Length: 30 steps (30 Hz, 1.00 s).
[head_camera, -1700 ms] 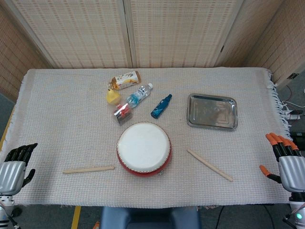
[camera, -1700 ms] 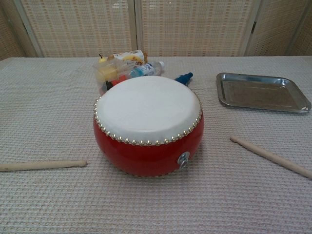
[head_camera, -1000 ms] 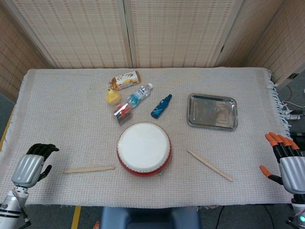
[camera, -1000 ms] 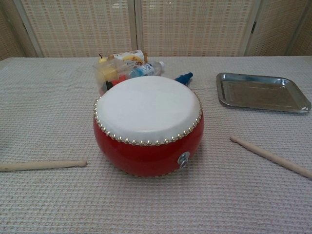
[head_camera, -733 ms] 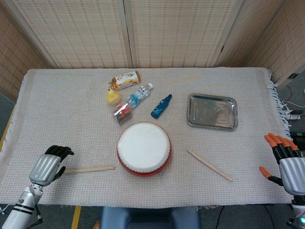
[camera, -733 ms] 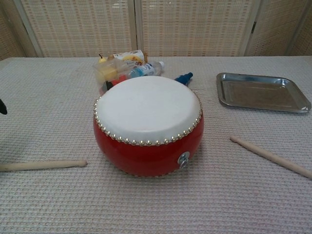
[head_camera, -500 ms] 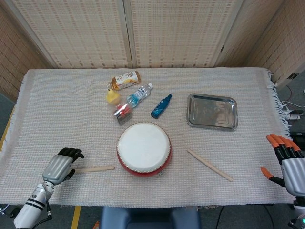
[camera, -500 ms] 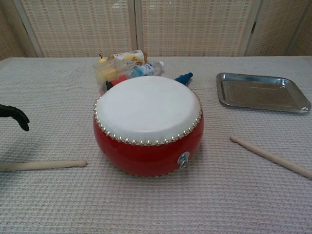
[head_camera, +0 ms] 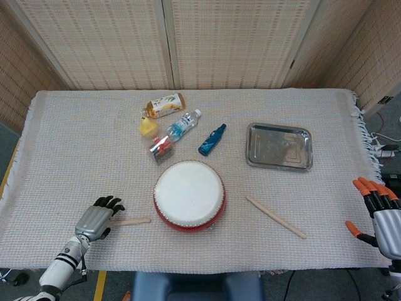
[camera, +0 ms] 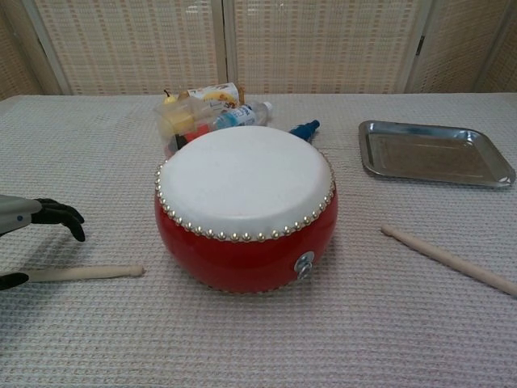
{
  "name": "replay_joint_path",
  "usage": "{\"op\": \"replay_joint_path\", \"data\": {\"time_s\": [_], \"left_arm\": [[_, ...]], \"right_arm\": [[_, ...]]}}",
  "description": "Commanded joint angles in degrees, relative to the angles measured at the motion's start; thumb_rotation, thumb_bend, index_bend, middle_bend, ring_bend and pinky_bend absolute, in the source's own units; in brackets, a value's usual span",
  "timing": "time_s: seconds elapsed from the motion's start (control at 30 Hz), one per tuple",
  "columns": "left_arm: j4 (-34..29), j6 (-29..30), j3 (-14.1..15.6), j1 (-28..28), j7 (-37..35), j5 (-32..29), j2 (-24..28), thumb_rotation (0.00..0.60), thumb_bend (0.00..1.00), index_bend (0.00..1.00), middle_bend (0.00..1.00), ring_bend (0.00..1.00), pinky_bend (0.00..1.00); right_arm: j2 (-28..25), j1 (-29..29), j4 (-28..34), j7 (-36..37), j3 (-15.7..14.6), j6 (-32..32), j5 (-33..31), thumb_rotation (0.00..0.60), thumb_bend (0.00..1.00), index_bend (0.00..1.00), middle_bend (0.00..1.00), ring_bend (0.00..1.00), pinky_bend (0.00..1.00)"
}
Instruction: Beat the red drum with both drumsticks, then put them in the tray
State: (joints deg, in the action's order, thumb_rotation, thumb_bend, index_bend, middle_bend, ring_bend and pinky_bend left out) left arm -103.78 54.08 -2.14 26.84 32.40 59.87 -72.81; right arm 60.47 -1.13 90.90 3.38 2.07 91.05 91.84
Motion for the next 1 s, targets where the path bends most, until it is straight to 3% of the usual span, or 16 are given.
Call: {"op": "replay_joint_path", "data": {"time_s": [0.03, 0.27, 0.7, 1.0], "left_arm": [[-1.4, 1.1, 1.5, 1.7, 5.2, -3.1, -0.3, 0.6, 0.34, 0.26, 0.07, 0.02, 0.08], [-4.0, 2.9, 3.2, 3.5, 10.0, -7.6, -0.5, 0.6, 0.34, 0.3, 0.07, 0.01, 0.08], [-6.1, 3.6, 5.7, 3.9, 6.7, -3.1, -0.3, 0.6, 0.34, 0.37, 0.09, 0.02, 0.07], [-0.5, 11.7, 3.8, 1.4, 3.9, 2.6, -8.3, 0.6, 0.34, 0.34, 0.1, 0.03, 0.08]], "right_arm": [[0.0, 0.0, -0.1, 0.2, -0.1, -0.2, 0.1, 0.6, 0.19, 0.12, 0.09, 0.04, 0.16], [0.0, -0.1, -0.5, 0.8, -0.4, -0.5, 0.5, 0.6, 0.19, 0.12, 0.09, 0.04, 0.16], [0.0, 0.1, -0.8, 0.9, -0.6, -0.5, 0.5, 0.6, 0.19, 0.12, 0.09, 0.04, 0.16], [-0.1, 0.1, -1.1, 1.4, -0.7, -0.5, 0.5, 0.6, 0.19, 0.12, 0.09, 0.04, 0.16]]}}
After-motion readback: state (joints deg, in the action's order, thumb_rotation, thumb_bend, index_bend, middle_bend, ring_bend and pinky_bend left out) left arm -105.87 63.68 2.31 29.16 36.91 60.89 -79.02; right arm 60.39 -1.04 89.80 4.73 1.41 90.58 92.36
